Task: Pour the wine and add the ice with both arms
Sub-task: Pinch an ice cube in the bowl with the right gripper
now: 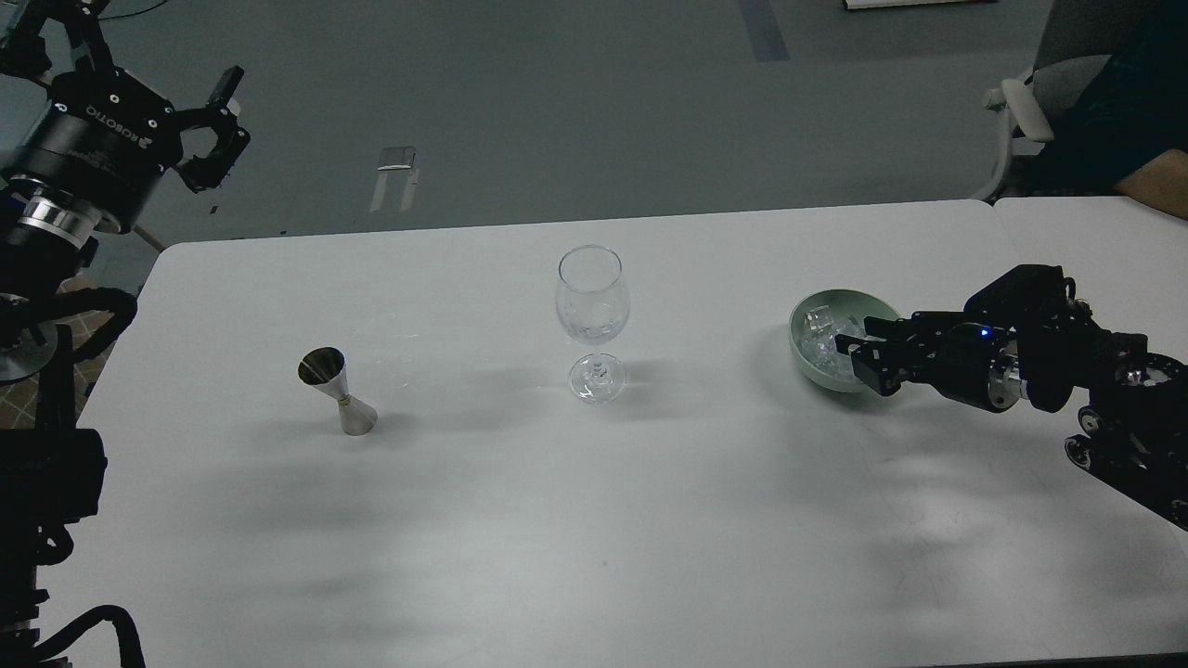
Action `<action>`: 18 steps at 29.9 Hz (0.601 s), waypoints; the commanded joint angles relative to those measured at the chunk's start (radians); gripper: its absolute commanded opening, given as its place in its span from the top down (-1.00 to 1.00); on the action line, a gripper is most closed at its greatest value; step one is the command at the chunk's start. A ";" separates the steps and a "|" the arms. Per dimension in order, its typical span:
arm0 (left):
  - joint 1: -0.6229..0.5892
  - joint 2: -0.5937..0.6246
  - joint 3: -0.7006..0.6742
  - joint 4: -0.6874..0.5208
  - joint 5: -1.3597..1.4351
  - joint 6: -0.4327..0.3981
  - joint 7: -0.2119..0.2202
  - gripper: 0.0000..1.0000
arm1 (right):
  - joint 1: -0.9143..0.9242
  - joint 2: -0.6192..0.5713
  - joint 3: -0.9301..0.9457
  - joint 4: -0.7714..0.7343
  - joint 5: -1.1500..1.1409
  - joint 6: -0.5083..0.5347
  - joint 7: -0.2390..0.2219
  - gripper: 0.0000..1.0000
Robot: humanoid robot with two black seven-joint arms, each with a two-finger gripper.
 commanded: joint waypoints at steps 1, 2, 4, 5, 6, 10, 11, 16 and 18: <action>-0.001 0.000 0.000 0.000 0.000 0.000 0.000 -0.96 | -0.003 0.010 -0.001 0.000 0.000 0.000 -0.001 0.11; -0.001 0.000 0.000 0.000 0.000 0.000 0.000 -0.96 | -0.003 0.013 -0.001 0.000 0.000 0.002 -0.001 0.12; -0.001 0.000 0.000 0.000 0.000 0.000 0.000 -0.96 | -0.003 0.023 -0.001 -0.001 0.000 0.000 -0.001 0.14; -0.001 0.000 0.000 0.000 0.000 0.000 0.000 -0.96 | -0.003 0.024 -0.001 -0.001 0.000 0.000 -0.001 0.16; 0.000 0.000 0.000 0.000 0.000 0.000 0.000 -0.96 | -0.004 0.024 -0.001 -0.001 0.000 0.000 -0.001 0.18; 0.000 0.000 0.000 0.000 0.000 0.000 0.000 -0.96 | -0.004 0.024 -0.001 -0.005 0.000 0.000 -0.001 0.29; -0.001 0.000 0.000 0.000 0.000 0.000 0.000 -0.96 | -0.004 0.024 -0.001 -0.005 0.000 0.000 -0.001 0.41; -0.001 0.000 0.000 0.000 0.000 0.000 0.000 -0.96 | -0.001 0.020 -0.001 -0.003 0.000 0.000 -0.001 0.74; -0.001 0.000 0.000 0.000 0.000 0.000 0.000 -0.96 | 0.003 0.013 -0.001 -0.001 0.001 0.000 -0.001 0.94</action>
